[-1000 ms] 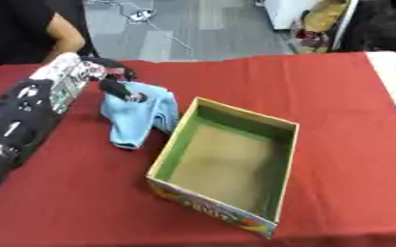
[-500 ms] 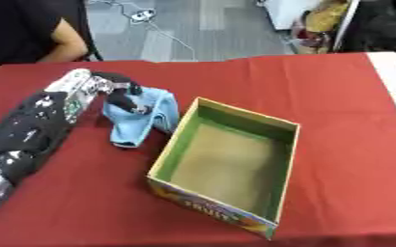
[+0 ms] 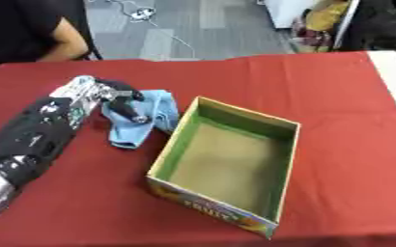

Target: Pick up objects on the table and place them in the box.

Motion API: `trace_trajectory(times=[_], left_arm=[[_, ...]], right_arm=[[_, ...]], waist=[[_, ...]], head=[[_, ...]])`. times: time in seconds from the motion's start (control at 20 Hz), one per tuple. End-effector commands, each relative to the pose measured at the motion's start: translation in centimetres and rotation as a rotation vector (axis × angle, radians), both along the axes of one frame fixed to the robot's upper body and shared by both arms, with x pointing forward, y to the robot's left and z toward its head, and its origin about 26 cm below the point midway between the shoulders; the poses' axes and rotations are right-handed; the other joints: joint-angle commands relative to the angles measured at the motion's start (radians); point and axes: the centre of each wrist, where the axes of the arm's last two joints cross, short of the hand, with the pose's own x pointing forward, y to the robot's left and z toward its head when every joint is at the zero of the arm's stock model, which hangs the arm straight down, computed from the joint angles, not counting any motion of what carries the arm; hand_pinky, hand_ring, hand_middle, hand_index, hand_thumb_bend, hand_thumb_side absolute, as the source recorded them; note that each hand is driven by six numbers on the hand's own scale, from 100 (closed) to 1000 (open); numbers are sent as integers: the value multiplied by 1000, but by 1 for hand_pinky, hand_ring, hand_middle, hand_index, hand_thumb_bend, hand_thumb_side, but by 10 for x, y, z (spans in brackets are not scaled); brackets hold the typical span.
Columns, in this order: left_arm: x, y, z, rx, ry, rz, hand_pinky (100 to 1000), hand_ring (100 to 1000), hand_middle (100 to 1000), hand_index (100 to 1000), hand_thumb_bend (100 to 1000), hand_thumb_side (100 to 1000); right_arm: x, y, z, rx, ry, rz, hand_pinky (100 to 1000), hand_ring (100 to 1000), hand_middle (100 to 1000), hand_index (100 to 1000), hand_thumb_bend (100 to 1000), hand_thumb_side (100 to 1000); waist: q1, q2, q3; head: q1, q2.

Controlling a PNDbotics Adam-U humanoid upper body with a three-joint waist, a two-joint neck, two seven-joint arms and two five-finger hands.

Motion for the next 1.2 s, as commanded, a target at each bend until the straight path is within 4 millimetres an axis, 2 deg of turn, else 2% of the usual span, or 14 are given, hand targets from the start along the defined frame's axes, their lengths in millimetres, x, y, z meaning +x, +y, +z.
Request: trace_trajectory(times=[0.05, 0.1, 0.15, 0.2, 0.25, 0.3, 0.4, 0.45, 0.55, 0.6, 0.65, 0.75, 0.95, 1.2], left_arm=[[0, -4, 1, 112, 64, -20, 644, 598, 797, 989, 959, 697], [-1, -4, 0, 127, 77, -18, 645, 601, 752, 936, 930, 585], [-1, -4, -1, 140, 87, -14, 645, 601, 752, 936, 930, 585], [-1, -3, -1, 146, 94, -7, 645, 598, 721, 866, 710, 386], [-1, -2, -2, 156, 101, 3, 645, 598, 721, 866, 710, 386], [-1, -1, -2, 166, 107, 13, 637, 576, 691, 838, 540, 241], [-1, 0, -2, 175, 107, 33, 605, 519, 619, 767, 395, 118], [-1, 1, -2, 170, 102, 42, 605, 519, 619, 767, 395, 118], [-2, 4, -4, 142, 84, 60, 509, 391, 465, 564, 186, 100], [-2, 5, -5, 122, 73, 70, 403, 313, 387, 475, 100, 100], [-2, 7, -5, 91, 47, 82, 305, 246, 323, 391, 100, 117], [-1, 8, -1, 20, -50, 99, 122, 100, 166, 226, 100, 333], [-4, 14, 1, -180, -266, 157, 100, 100, 100, 113, 100, 341], [-9, 16, 19, -414, -437, 202, 100, 100, 100, 100, 100, 367]], right_arm=[[-1, 1, 11, -25, -50, 18, 536, 748, 800, 949, 150, 641], [-1, 1, 11, -24, -50, 17, 536, 748, 800, 949, 150, 637], [-1, 1, 11, -24, -51, 17, 536, 748, 800, 949, 150, 637], [-1, 1, 11, -24, -51, 17, 536, 748, 800, 949, 150, 637], [-1, 1, 11, -24, -51, 17, 536, 748, 800, 949, 150, 637], [-1, 1, 11, -25, -50, 17, 536, 748, 800, 949, 150, 637], [-1, 1, 11, -24, -50, 17, 535, 748, 800, 949, 150, 636], [-1, 1, 11, -24, -50, 17, 535, 748, 800, 949, 150, 636], [-1, 1, 11, -24, -50, 17, 535, 748, 799, 949, 149, 636], [-1, 1, 11, -24, -50, 17, 535, 747, 799, 949, 148, 636], [-1, 1, 11, -23, -49, 16, 535, 747, 799, 949, 149, 636], [-1, 1, 11, -22, -49, 15, 535, 747, 799, 949, 148, 636], [-1, 1, 11, -22, -48, 12, 534, 746, 798, 949, 145, 638], [-1, 1, 11, -23, -47, 9, 534, 746, 798, 949, 145, 640]], waist=[[-2, -5, -1], [-2, -5, -1], [-2, -5, -2], [-2, -5, -2], [-1, -5, -2], [-1, -5, -3], [-1, -5, -3], [-1, -6, -3], [-1, -6, -3], [-1, -6, -3], [-1, -6, -3], [-1, -6, -2], [-2, -5, -1], [-1, -4, -2]], head=[[6, -1], [5, -1], [5, -1], [5, -1], [4, -1], [4, -1], [5, -1], [5, -1], [4, -1], [3, -1], [2, -1], [0, -1], [-4, -1], [-8, -1]])
